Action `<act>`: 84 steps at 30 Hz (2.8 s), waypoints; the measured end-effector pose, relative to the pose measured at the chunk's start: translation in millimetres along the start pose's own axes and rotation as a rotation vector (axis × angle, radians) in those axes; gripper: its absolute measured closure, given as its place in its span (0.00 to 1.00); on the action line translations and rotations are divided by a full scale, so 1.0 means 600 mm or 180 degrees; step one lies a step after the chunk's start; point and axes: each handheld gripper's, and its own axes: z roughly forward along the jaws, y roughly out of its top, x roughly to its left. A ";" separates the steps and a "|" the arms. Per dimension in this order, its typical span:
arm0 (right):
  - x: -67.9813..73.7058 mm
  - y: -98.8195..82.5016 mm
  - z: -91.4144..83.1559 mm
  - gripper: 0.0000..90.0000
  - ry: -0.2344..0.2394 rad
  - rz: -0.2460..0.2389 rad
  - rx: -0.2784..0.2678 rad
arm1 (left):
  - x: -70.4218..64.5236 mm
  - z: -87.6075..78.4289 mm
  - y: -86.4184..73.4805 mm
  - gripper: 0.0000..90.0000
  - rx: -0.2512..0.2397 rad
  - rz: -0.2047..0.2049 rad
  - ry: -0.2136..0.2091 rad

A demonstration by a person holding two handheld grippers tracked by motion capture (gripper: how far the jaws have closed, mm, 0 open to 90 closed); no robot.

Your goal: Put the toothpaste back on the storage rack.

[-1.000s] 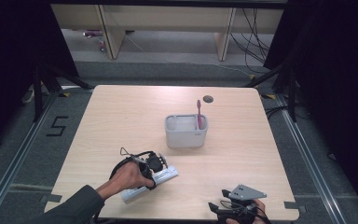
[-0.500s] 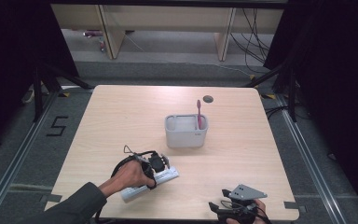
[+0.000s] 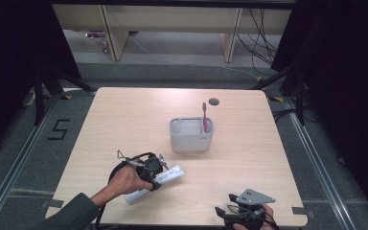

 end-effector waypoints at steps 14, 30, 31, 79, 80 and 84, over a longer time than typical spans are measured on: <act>-0.002 0.000 0.002 0.35 -0.0004 0.0018 -0.0034 | 0.017 -0.053 -0.005 0.73 -0.1048 -0.0141 -0.0077; -0.003 0.000 -0.001 0.35 -0.0031 0.0021 -0.0035 | 0.025 -0.081 0.005 0.74 -0.1876 -0.0509 -0.0174; -0.003 0.000 -0.001 0.35 -0.0028 0.0024 -0.0041 | 0.026 -0.082 0.007 0.73 -0.1910 -0.0516 -0.0197; -0.005 0.000 0.001 0.34 -0.0005 0.0007 -0.0026 | 0.048 -0.120 0.127 0.73 -0.2841 -0.0737 0.0074; -0.005 0.000 0.000 0.34 -0.0013 0.0001 -0.0015 | 0.049 -0.120 0.129 0.73 -0.2826 -0.0724 0.0089; -0.005 0.000 0.001 0.34 0.0012 0.0004 -0.0038 | 0.055 -0.123 0.137 0.73 -0.2829 -0.0748 0.0111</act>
